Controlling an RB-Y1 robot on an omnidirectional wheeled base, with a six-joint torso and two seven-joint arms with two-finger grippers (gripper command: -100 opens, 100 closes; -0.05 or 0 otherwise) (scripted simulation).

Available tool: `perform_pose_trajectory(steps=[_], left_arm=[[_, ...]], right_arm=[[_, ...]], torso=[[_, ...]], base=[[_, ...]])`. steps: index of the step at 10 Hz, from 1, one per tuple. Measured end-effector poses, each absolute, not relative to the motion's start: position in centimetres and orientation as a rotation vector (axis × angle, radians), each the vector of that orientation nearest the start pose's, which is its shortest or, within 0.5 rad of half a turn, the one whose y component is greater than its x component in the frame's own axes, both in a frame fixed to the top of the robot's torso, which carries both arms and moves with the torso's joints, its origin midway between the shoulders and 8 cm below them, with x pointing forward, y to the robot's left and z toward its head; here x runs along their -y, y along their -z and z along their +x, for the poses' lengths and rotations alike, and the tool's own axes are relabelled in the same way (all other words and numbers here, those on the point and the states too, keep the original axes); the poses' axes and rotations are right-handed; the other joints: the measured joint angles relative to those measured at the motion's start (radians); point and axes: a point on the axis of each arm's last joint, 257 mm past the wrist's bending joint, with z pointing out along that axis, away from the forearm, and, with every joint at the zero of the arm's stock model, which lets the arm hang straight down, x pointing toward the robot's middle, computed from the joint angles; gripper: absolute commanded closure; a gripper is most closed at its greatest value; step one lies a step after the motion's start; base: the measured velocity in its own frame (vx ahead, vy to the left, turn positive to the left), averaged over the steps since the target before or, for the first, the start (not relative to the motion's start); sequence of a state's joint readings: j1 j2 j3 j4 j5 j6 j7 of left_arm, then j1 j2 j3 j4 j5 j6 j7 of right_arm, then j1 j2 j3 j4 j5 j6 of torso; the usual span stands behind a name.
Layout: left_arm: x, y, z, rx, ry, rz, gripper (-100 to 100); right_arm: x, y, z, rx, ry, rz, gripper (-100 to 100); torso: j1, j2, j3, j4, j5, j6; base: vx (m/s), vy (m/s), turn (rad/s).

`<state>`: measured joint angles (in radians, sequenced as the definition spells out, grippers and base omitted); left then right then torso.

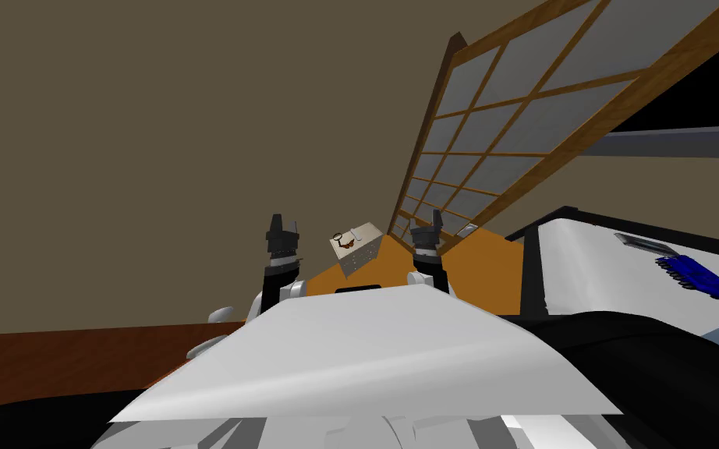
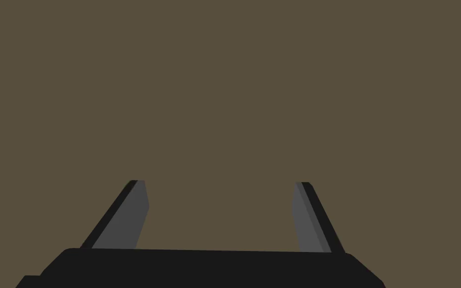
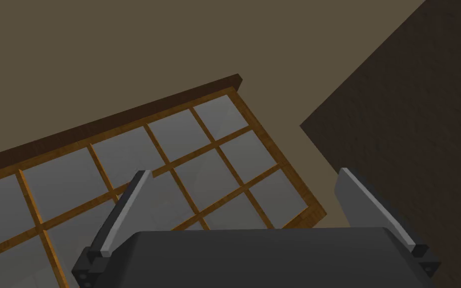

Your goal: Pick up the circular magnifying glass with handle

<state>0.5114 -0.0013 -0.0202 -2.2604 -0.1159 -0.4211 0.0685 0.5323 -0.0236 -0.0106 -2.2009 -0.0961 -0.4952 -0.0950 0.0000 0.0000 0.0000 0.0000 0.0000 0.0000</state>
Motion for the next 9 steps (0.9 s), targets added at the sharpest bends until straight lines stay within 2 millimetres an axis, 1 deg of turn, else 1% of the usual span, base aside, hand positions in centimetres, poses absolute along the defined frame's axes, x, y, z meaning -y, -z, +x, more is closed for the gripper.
perform_pose_trajectory(steps=[3, 4, 7, 9], left_arm=[[-26.9, 3.1, 37.0, -0.822, 1.213, -0.689, -100], [-27.1, 4.2, 37.6, -0.849, 1.188, -0.685, -100], [-28.1, 7.8, 38.1, -0.938, 1.099, -0.672, -100], [-28.7, 9.5, 38.6, -0.976, 1.058, -0.671, -100]], right_arm=[[30.1, 2.3, 35.3, -0.612, -1.395, 0.834, 0], [30.1, 2.3, 35.3, -0.612, -1.395, 0.834, 0], [30.1, 2.3, 35.3, -0.612, -1.395, 0.834, 0], [30.1, 2.3, 35.3, -0.612, -1.395, 0.834, 0]], torso=[[-0.003, 0.002, 0.001, 0.0, -0.001, 0.0], [-0.003, 0.002, 0.001, 0.0, -0.001, 0.0], [-0.002, 0.001, 0.001, 0.0, 0.0, 0.0], [-0.001, 0.0, 0.0, 0.0, 0.0, 0.0]], base=[[-0.027, -0.046, -0.095], [-0.028, -0.032, -0.108], [-0.015, -0.03, -0.094], [-0.006, -0.019, -0.135]])
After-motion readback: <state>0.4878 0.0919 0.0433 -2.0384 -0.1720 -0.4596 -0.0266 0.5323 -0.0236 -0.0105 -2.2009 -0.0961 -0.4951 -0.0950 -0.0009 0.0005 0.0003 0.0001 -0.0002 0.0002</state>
